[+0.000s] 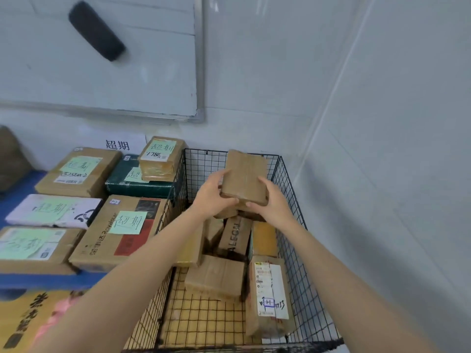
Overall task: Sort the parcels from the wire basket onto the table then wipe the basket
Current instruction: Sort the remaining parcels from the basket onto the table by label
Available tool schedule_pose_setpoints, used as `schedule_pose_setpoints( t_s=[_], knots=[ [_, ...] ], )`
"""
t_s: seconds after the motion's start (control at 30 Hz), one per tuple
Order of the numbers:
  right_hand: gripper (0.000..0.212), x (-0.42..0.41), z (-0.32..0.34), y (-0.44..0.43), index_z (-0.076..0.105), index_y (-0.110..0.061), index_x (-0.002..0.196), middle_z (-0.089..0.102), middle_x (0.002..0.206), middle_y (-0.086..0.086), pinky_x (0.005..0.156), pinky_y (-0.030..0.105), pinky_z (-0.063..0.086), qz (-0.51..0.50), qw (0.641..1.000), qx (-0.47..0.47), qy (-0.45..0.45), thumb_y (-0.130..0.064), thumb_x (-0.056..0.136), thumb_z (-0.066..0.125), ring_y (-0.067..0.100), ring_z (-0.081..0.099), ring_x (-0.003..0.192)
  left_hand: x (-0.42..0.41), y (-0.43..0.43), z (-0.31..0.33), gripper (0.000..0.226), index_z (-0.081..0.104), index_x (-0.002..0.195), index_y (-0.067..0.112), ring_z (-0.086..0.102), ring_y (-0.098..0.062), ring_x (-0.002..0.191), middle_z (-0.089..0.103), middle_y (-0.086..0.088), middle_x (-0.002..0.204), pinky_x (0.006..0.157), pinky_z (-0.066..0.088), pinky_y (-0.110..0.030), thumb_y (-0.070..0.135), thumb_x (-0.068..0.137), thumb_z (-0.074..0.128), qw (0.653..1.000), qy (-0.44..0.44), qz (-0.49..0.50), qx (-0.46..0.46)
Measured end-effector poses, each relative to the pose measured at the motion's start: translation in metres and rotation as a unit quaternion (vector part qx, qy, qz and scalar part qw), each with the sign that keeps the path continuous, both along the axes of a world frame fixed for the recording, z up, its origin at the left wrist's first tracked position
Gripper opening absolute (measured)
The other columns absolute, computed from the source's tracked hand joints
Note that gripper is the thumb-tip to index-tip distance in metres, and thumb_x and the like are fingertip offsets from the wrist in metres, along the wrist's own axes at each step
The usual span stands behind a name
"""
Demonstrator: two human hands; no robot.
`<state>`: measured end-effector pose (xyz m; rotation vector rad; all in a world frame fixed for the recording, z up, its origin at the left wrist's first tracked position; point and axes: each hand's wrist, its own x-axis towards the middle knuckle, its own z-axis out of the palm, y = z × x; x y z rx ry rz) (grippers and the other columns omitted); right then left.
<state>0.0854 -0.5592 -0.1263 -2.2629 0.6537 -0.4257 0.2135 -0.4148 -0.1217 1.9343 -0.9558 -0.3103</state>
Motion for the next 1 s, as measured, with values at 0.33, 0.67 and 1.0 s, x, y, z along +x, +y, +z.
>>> schedule_pose_setpoints(
  t_s=[0.33,0.67,1.0],
  knots=[
    [0.081,0.003,0.104,0.015,0.034,-0.028,0.148,0.037,0.150,-0.004,0.101,0.042,0.050,0.001,0.984,-0.011,-0.176,-0.032,0.082,0.079,0.016,0.047,0.126,0.003,0.018,0.103,0.074,0.036,0.145,0.027,0.049,-0.013,0.117,0.040,0.011,0.143,0.082,0.049,-0.015,0.014,0.085,0.076,0.985,-0.052,0.011,-0.165],
    [0.106,0.004,0.163,0.026,0.018,-0.036,0.155,0.035,0.153,-0.008,0.095,0.035,0.055,0.047,0.961,-0.013,-0.272,-0.017,0.075,0.085,0.013,0.048,0.129,0.001,0.029,0.157,0.096,0.025,0.152,0.030,0.052,0.001,0.116,0.043,0.013,0.143,0.084,0.050,-0.013,0.011,0.077,0.083,0.966,-0.073,0.010,-0.249],
    [0.099,0.008,0.196,0.035,0.018,-0.030,0.156,0.032,0.143,-0.005,0.094,0.018,0.048,0.060,0.946,0.022,-0.318,-0.027,0.081,0.081,0.009,0.048,0.122,-0.003,0.035,0.192,0.084,0.027,0.154,0.027,0.051,-0.015,0.125,0.044,0.006,0.139,0.107,0.045,-0.039,0.026,0.085,0.076,0.955,-0.037,0.021,-0.294]
  ],
)
